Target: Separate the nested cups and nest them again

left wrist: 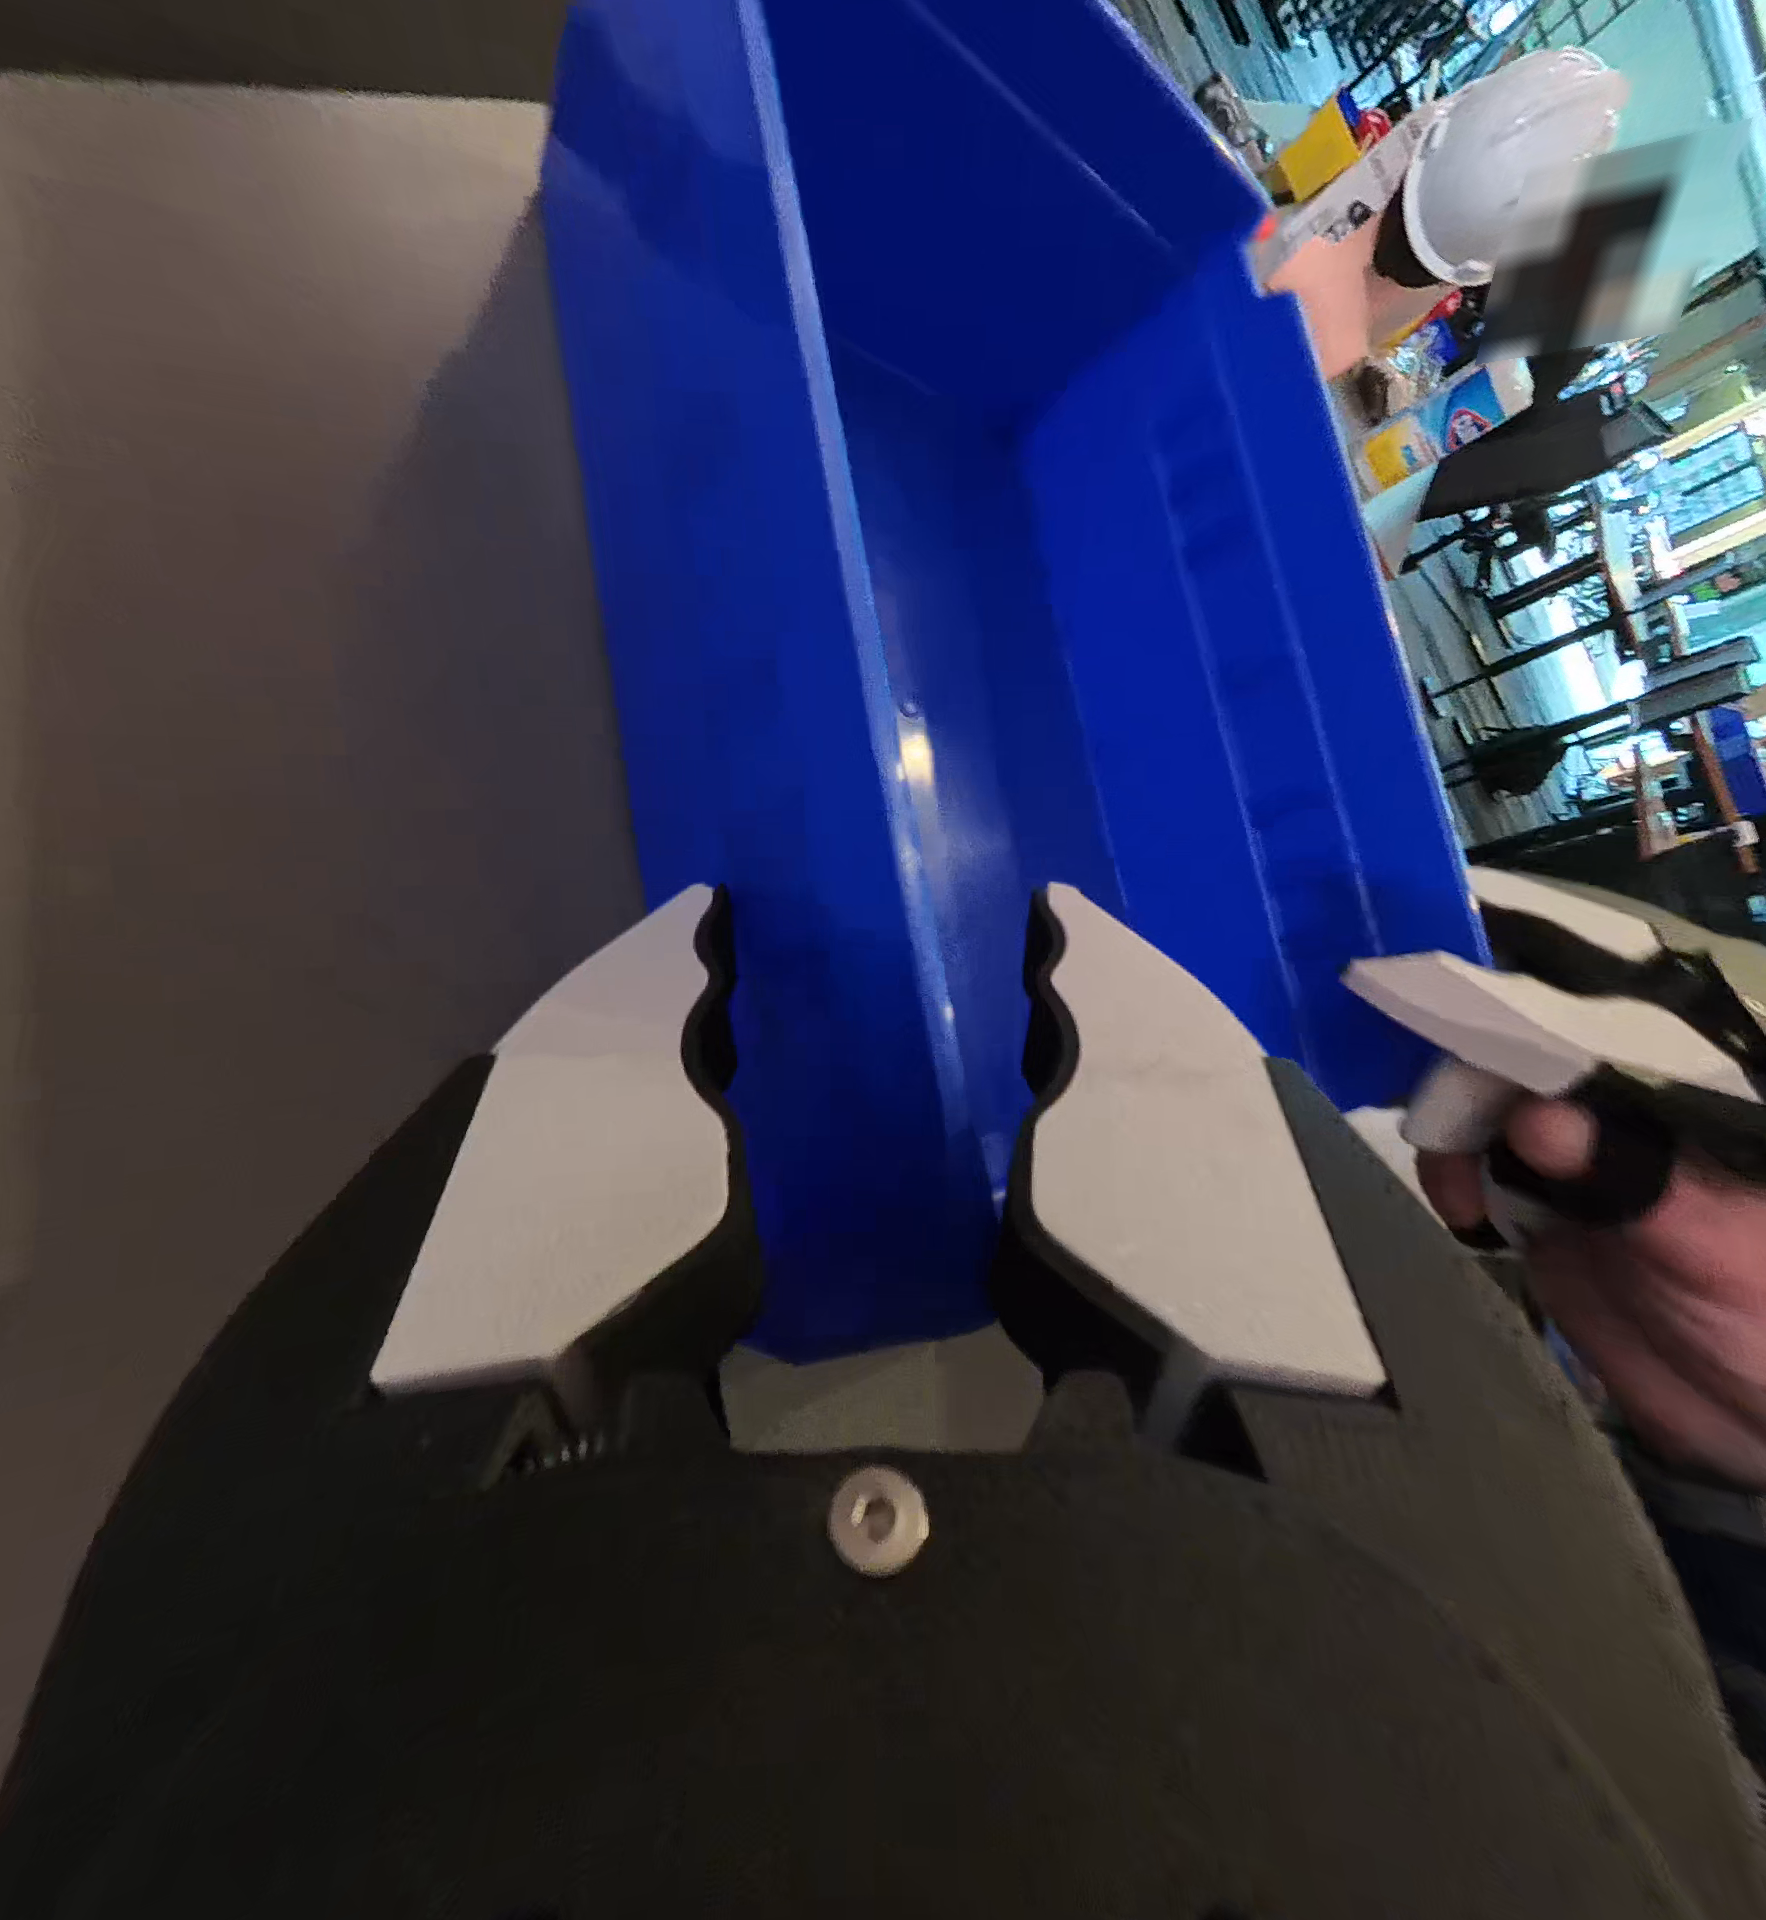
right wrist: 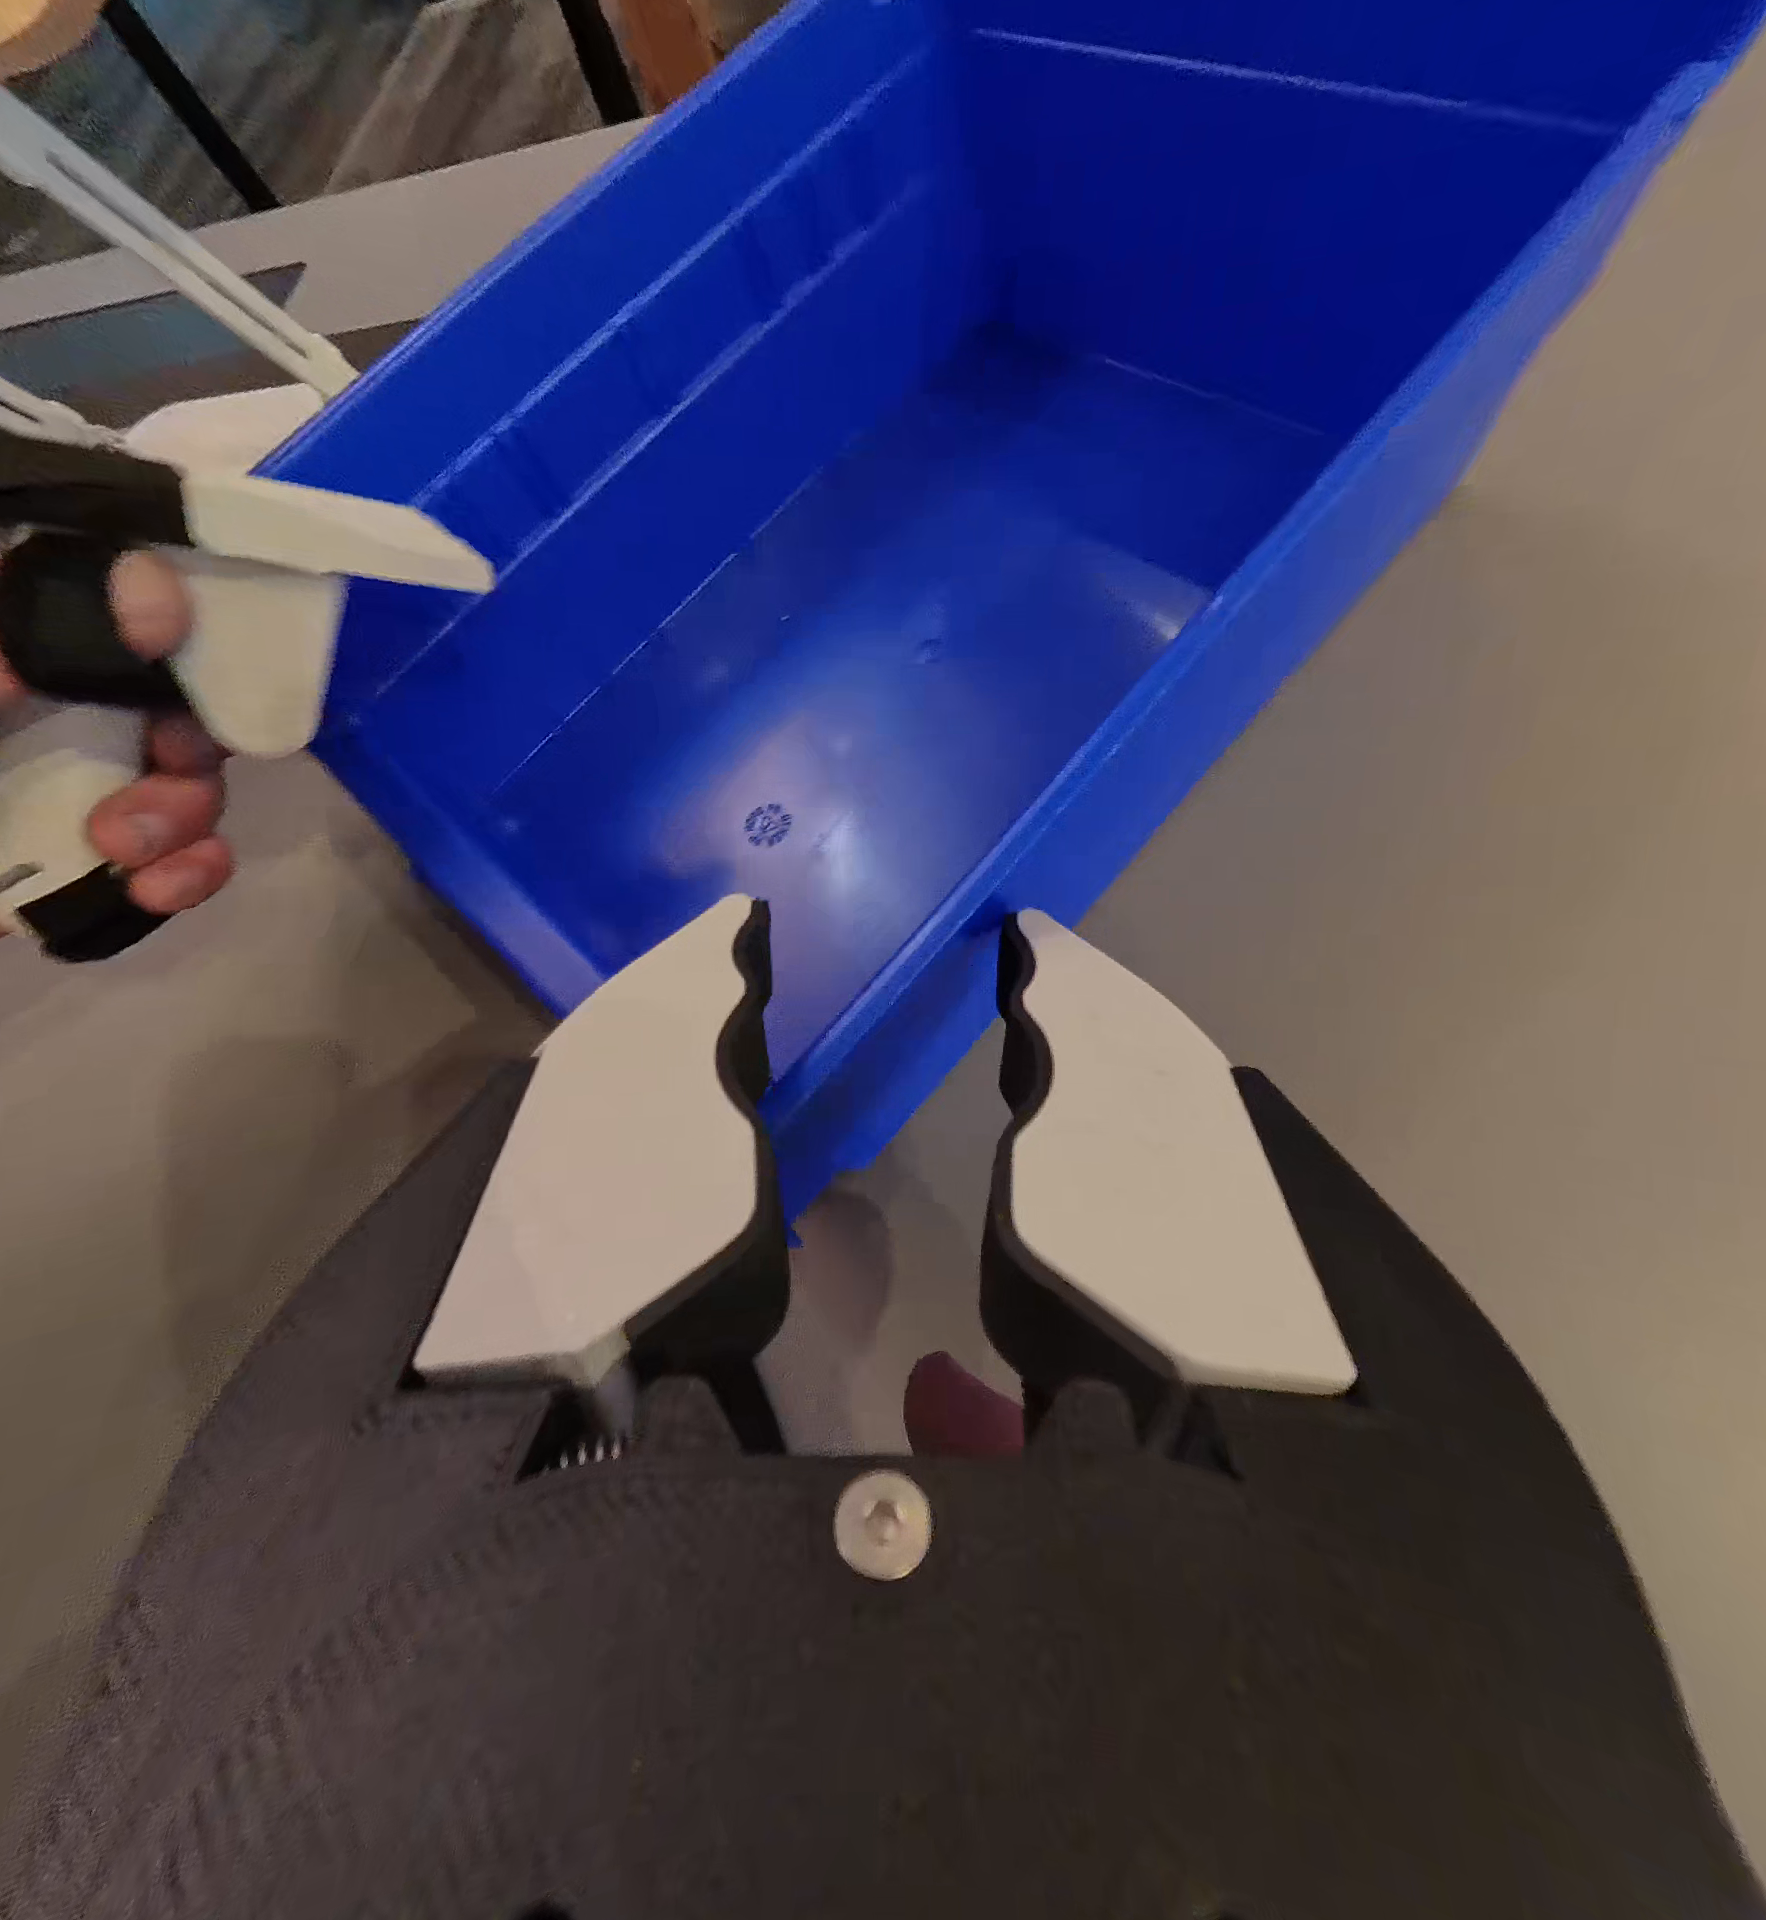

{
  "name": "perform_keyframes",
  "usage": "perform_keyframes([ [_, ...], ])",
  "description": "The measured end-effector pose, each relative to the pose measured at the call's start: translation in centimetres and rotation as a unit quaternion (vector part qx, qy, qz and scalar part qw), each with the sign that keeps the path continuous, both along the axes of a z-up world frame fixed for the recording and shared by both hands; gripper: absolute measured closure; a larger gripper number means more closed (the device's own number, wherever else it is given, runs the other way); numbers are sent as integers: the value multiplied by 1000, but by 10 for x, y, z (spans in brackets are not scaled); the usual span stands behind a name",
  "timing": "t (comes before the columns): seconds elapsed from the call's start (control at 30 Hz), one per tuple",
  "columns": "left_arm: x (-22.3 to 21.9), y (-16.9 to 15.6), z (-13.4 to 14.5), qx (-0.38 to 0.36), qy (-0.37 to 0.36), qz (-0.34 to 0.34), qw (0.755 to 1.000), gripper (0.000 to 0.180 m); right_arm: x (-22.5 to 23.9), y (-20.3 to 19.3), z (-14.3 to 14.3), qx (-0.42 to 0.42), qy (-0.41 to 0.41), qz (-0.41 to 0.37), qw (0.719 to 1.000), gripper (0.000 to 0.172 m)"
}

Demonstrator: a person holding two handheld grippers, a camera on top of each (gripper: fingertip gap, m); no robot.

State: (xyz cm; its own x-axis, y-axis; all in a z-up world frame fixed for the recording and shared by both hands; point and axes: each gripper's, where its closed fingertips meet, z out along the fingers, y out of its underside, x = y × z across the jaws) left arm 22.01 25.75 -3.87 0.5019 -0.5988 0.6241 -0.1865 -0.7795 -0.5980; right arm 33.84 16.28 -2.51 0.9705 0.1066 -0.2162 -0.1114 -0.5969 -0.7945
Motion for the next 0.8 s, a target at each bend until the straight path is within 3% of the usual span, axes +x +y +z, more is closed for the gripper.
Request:
perform_keyframes([
  [0.13,3,-23,1,-29,-9,-13,999,127,24,6,-2,-11,-29,-4,1000,134],
  [0.4,24,-54,4,-55,-5,-55,997,120,72,25,-8,-36,-83,-11,996,159],
  [0.6,48,-64,8,-96,-26,-81,992,116,105,42,-9,-41,-100,-19,994,166],
  [0.8,67,-53,8,-112,-35,-88,989,120,125,66,-9,-45,-87,-15,995,166],
])
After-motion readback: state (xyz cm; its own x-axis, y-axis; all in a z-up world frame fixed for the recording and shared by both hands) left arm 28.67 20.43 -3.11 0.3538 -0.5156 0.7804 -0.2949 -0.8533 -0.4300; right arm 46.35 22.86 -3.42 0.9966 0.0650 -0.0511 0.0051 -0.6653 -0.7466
